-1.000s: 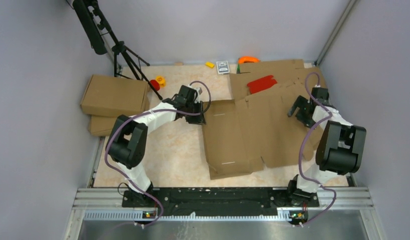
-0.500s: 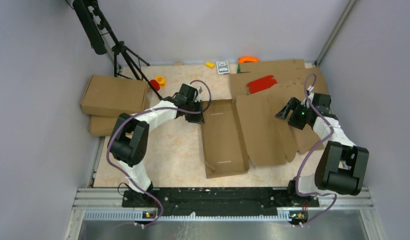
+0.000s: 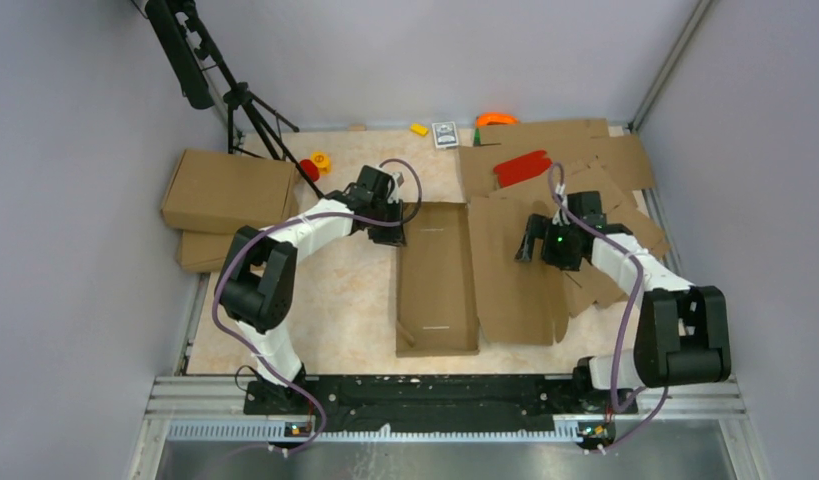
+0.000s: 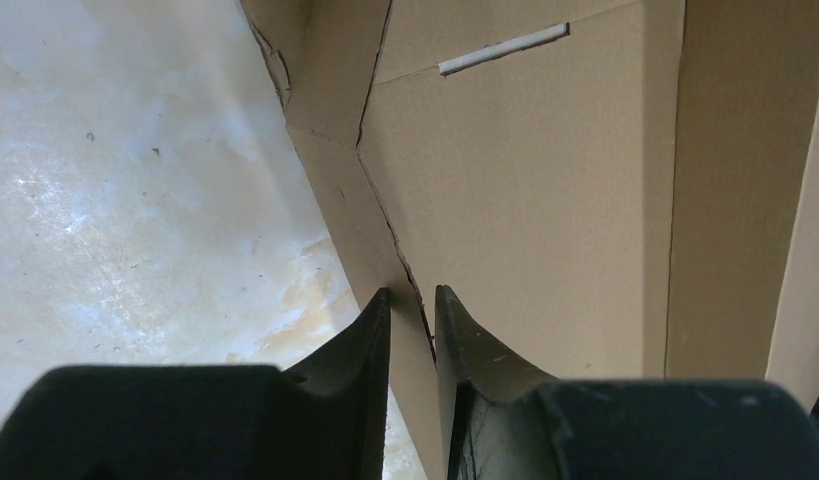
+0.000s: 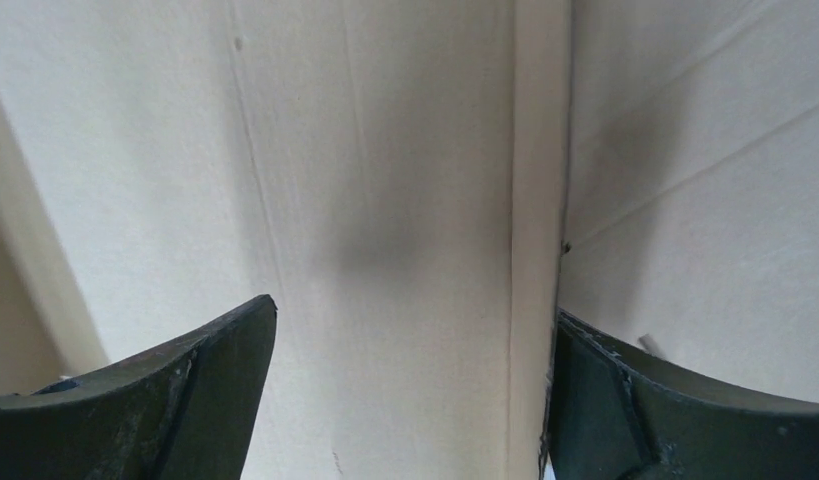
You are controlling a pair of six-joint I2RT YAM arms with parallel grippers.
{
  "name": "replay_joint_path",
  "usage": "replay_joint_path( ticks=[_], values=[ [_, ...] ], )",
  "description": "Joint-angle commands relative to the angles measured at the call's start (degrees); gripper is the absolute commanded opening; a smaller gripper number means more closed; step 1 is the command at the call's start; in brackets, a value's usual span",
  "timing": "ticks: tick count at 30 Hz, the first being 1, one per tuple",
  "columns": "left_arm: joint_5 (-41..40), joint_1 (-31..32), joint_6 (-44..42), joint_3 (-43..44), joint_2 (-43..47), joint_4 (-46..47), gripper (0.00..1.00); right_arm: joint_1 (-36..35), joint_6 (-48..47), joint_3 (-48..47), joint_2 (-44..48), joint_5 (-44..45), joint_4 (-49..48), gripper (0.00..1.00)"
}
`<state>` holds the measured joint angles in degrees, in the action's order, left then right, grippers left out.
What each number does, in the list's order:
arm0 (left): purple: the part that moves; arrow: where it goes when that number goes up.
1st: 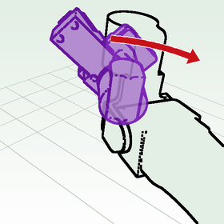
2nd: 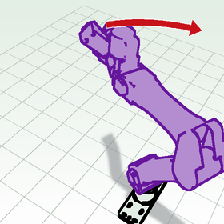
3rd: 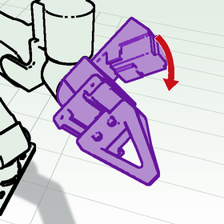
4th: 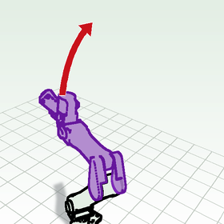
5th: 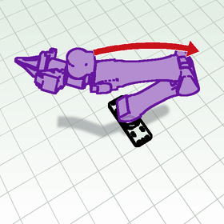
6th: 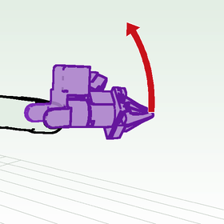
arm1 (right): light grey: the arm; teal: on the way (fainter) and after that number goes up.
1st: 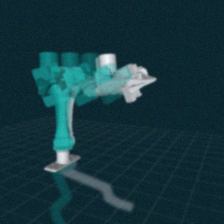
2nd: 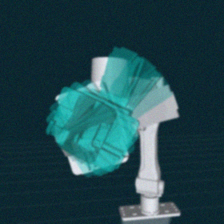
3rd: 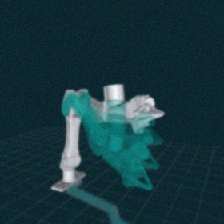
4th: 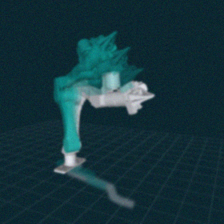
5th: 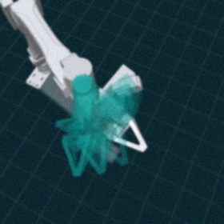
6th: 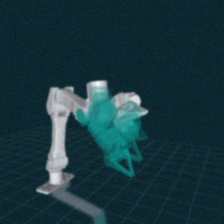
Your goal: Fold the paper box
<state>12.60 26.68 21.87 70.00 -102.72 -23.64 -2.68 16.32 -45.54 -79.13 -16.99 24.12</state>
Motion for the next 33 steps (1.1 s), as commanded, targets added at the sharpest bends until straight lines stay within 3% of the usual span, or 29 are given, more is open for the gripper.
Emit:
replay_joint_path(
  ticks=[1, 9, 18, 22, 25, 33],
  values=[
    [3.44, 1.18, -0.18, -1.14, 1.46, 2.15, 0.23, -7.48, 1.80, -2.09, 2.43, 10.38, 7.55, 0.91],
    [1.00, 1.27, 0.99, -5.51, 3.66, 4.76, 0.23, -9.31, 10.87, -1.77, 7.11, 26.43, 13.09, 0.97],
    [-1.19, 1.18, 2.65, -7.27, 5.57, 5.69, 0.23, -10.40, 12.20, -5.81, 8.05, 33.59, 17.84, 0.99],
    [-2.15, 1.14, 3.30, -8.56, 6.23, 6.63, 0.20, -12.09, 11.35, -6.63, 9.42, 31.57, 20.33, 0.99],
    [-4.21, 1.01, 2.98, -8.53, 5.72, 6.11, 0.00, -13.32, 11.38, -5.85, 11.88, 27.73, 21.05, 0.99],
    [-7.66, -0.81, 2.35, -7.43, 4.93, 4.69, 0.00, -14.17, 12.99, 0.26, 12.37, 14.71, 15.64, 0.99]
  ],
)
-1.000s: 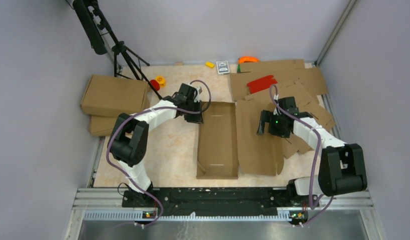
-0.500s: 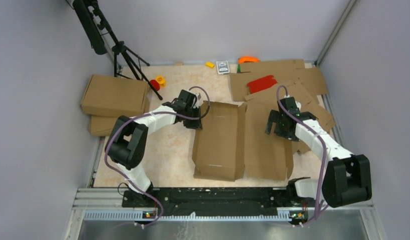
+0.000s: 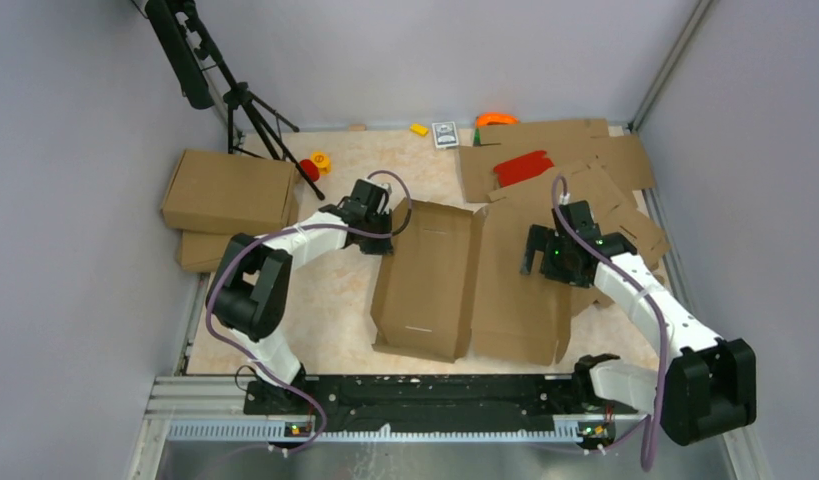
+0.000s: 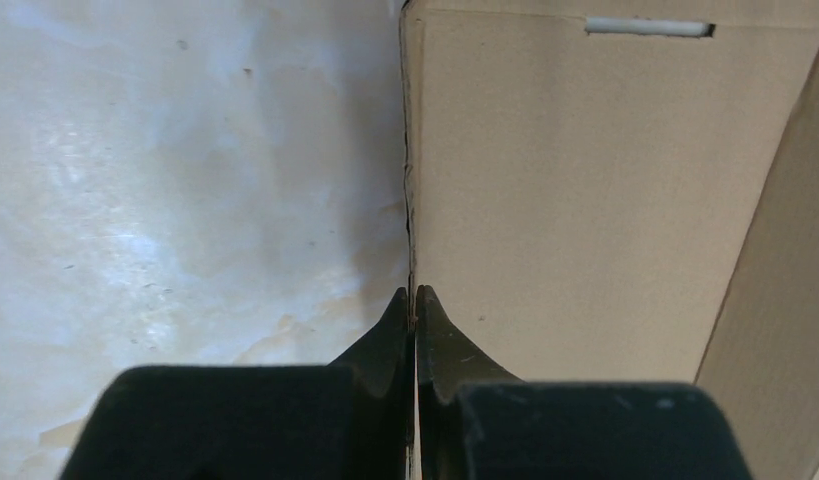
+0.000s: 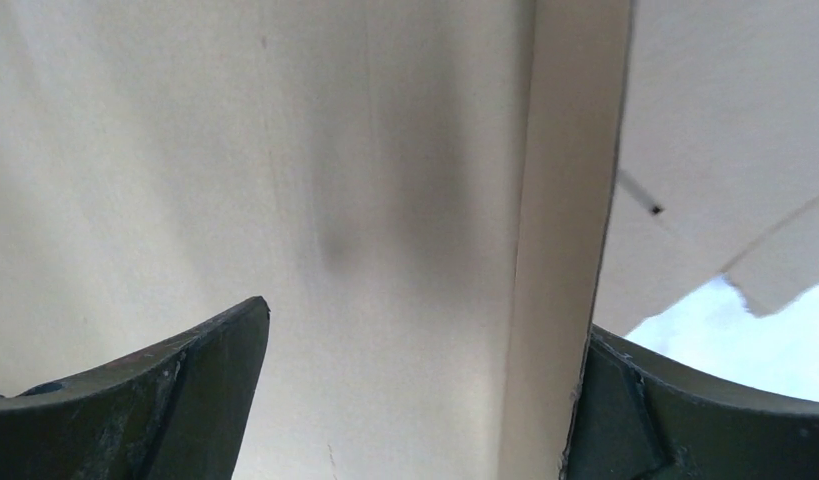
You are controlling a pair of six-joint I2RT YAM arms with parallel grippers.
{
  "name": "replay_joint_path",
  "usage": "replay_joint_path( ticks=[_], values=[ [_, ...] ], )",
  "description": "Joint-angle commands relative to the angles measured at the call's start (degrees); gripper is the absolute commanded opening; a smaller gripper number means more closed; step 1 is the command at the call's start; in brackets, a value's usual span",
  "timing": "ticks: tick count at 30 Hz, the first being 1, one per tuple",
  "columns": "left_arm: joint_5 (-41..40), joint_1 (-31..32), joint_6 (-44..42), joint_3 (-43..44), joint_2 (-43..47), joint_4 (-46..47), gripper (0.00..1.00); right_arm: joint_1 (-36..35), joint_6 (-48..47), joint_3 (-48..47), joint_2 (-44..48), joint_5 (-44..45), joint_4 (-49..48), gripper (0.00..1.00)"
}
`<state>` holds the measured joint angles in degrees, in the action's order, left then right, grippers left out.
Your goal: Fold the paper box
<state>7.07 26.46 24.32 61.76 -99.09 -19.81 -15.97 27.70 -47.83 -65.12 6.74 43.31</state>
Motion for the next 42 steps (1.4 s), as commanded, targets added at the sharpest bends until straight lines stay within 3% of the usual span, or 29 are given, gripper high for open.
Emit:
replay_joint_path(
  ticks=[1, 7, 10, 14, 20, 24, 27, 31, 37, 39, 42],
  values=[
    [-2.41, -0.58, -0.12, 0.78, 1.39, 0.76, 0.00, -1.22, 1.63, 2.77, -2.86, -10.24, -4.78, 0.99],
    [-4.90, -2.18, 1.09, -0.37, 2.68, -0.12, 0.00, -2.32, 1.12, 2.76, -9.10, -13.78, -9.72, 0.99],
    [-6.05, -2.29, 2.62, -2.20, 3.77, 0.88, 0.00, -3.13, -0.78, -0.35, -12.57, -5.96, -6.25, 0.99],
    [-10.96, -2.30, 4.80, -4.59, 5.20, 1.88, 0.00, -3.64, 2.18, -5.31, -16.14, 13.32, 0.76, 0.99],
    [-14.49, -3.51, 5.99, -6.14, 6.50, 1.15, 0.00, -3.49, 4.18, -6.69, -13.43, 16.34, 0.07, 0.99],
    [-13.52, -4.40, 6.26, -7.32, 7.36, 2.17, 0.00, -3.49, 2.70, -5.37, -6.59, 17.79, 0.19, 0.99],
    [-13.33, -4.66, 6.44, -7.73, 7.72, 2.34, 0.00, -3.47, 0.89, -3.94, -0.24, 15.22, 1.06, 0.99],
    [-12.85, -4.91, 6.83, -8.04, 8.11, 2.72, 0.00, -3.49, -1.35, -3.13, 5.52, 0.91, 2.46, 0.97],
    [-11.96, -4.93, 6.97, -8.06, 8.47, 2.94, 0.00, -6.34, 10.56, 6.12, 11.94, -23.30, -4.18, 0.87],
    [-11.70, -5.00, 6.97, -8.03, 8.41, 2.94, 0.00, -10.61, 15.98, 9.69, 12.97, -25.57, -8.12, 0.86],
    [-11.06, -4.95, 6.90, -8.13, 8.47, 3.02, 0.00, -19.77, 23.30, 11.66, 12.06, -20.58, -10.37, 0.91]
  ],
)
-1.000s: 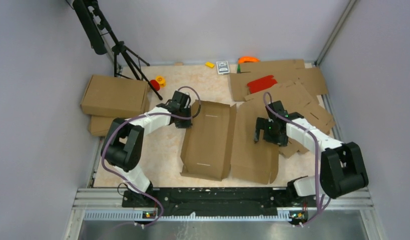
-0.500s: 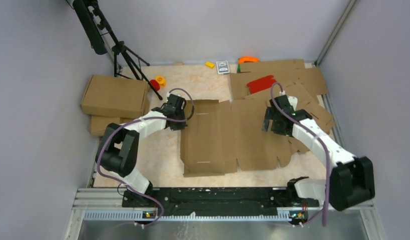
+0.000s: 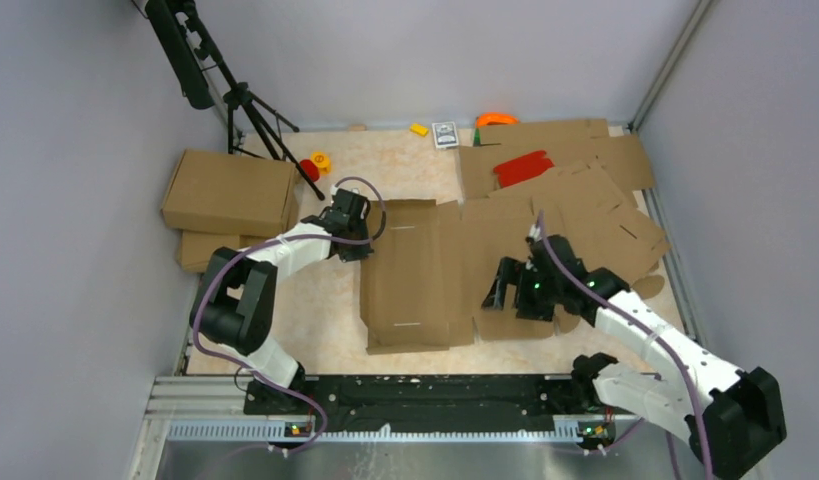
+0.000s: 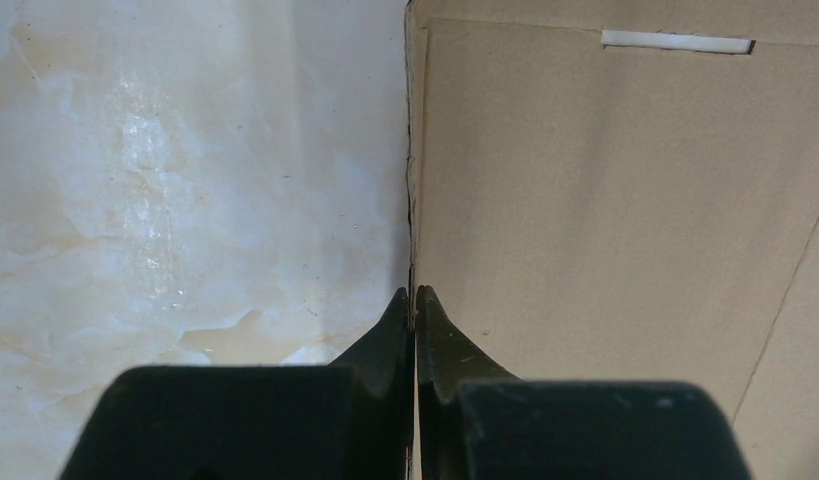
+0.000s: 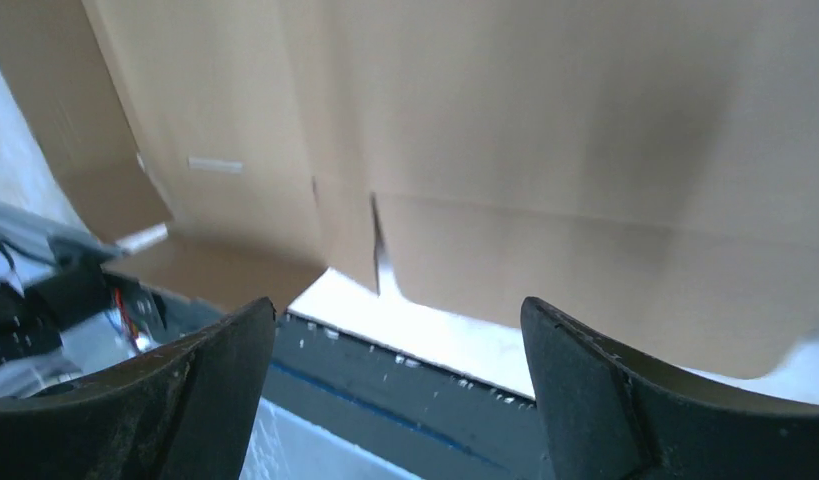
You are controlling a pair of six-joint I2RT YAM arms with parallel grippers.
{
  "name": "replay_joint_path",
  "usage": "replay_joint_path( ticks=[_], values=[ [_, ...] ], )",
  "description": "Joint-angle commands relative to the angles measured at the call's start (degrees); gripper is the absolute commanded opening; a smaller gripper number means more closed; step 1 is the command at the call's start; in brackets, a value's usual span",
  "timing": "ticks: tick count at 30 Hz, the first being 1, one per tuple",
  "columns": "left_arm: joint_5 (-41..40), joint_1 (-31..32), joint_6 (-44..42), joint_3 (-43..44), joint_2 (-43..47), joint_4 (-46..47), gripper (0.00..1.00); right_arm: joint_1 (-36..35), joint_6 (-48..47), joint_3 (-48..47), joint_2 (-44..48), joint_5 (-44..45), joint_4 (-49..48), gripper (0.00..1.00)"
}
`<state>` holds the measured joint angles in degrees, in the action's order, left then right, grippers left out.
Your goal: Fold the paper box
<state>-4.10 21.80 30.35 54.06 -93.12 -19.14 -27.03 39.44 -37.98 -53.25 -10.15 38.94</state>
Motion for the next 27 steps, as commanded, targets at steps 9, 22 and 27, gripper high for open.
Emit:
replay_joint_path(
  ticks=[9, 22, 27],
  values=[
    [0.22, -0.34, 0.68, -0.24, 2.73, 2.11, 0.00, -22.11, 28.11, 9.92, -2.41, 3.47, -19.48, 0.93],
    [0.76, -0.35, 0.39, 0.34, 2.25, 1.63, 0.00, -24.19, 29.95, 9.57, -9.02, 4.53, -31.03, 0.90],
    [0.80, -0.30, 0.33, 0.34, 2.20, 1.55, 0.00, -24.18, 29.32, 7.38, -9.02, 5.76, -32.59, 0.81]
  ],
)
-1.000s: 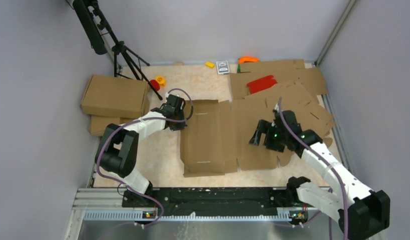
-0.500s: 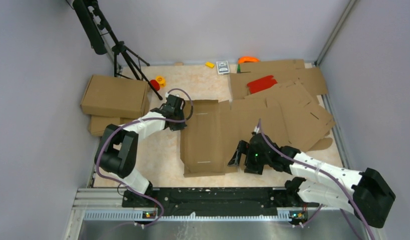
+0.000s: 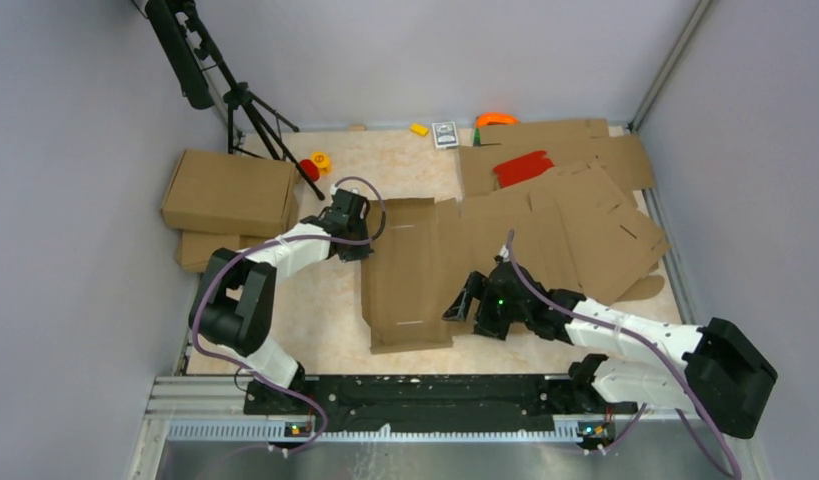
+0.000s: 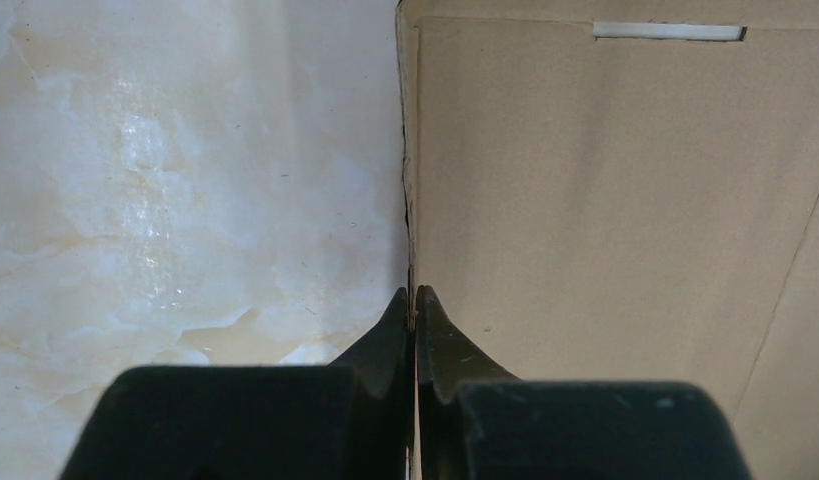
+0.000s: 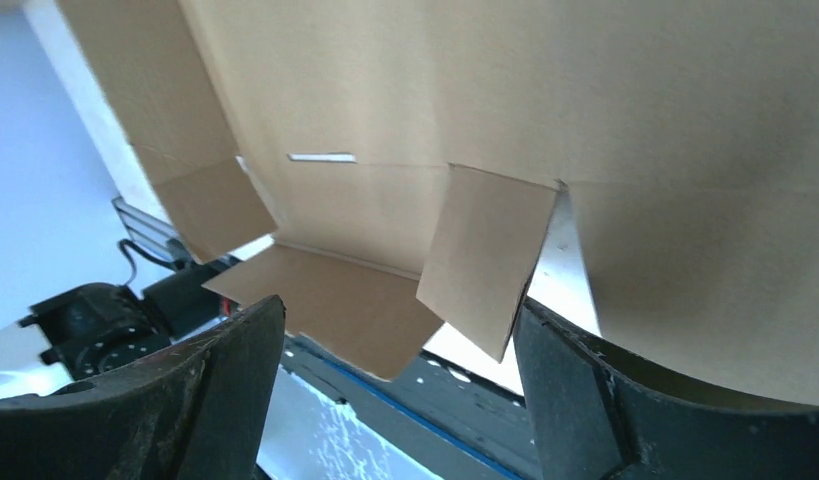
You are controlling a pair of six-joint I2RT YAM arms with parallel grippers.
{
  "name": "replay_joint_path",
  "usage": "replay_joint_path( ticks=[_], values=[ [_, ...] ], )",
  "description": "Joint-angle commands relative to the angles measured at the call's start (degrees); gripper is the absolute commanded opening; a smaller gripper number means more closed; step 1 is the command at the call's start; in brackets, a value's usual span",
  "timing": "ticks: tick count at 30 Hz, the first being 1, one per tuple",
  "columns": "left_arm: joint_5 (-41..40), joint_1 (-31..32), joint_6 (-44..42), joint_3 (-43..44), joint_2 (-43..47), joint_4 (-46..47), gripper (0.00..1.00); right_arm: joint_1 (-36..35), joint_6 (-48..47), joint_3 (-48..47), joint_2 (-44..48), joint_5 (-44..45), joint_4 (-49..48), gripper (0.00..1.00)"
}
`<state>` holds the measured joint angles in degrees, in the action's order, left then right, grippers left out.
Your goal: Fold the paper box
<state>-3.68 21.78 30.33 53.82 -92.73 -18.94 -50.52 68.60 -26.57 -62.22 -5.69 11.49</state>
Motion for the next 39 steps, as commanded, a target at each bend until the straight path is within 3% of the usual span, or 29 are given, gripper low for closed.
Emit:
replay_joint_path(
  ticks=[1, 6, 13, 17, 20, 24, 30, 33, 39],
  values=[
    [0.43, -0.28, 0.35, 0.58, 1.77, 1.36, 0.00, -0.69, 0.16, -4.16, -0.16, 1.21, -5.52, 0.79],
    [0.60, -0.31, 0.26, 0.58, 1.94, 1.27, 0.00, -0.68, -0.26, -4.52, -1.23, 1.39, -5.99, 0.62],
    [1.25, -0.25, 0.35, 0.29, 2.46, 1.51, 0.00, -0.63, -2.33, -6.36, -4.57, 4.60, -1.81, 0.62],
    [1.53, -0.30, 0.27, 0.07, 2.74, 1.54, 0.00, -0.66, -4.07, -7.32, -6.43, 4.80, -1.88, 0.50],
    [1.58, -0.20, 0.26, 0.02, 2.68, 1.45, 0.00, -0.65, -5.67, -9.57, -8.71, 4.98, 0.42, 0.50],
    [1.16, -0.21, 0.42, -0.57, 3.40, 1.65, 0.00, -0.63, -6.45, -11.18, -9.95, 5.10, 2.22, 0.65],
    [1.13, -0.24, 0.34, -0.91, 3.98, 1.78, 0.00, -0.71, -7.06, -11.89, -9.00, 7.58, 4.84, 0.70],
    [1.13, -0.20, 0.18, -0.87, 3.74, 1.80, 0.00, -0.65, -12.08, -13.40, -9.06, 7.01, 6.30, 0.69],
    [1.31, -0.24, -0.09, -0.55, 3.38, 1.71, 0.00, -0.63, -21.24, -17.44, -10.20, 7.91, 12.19, 0.52]
  ],
)
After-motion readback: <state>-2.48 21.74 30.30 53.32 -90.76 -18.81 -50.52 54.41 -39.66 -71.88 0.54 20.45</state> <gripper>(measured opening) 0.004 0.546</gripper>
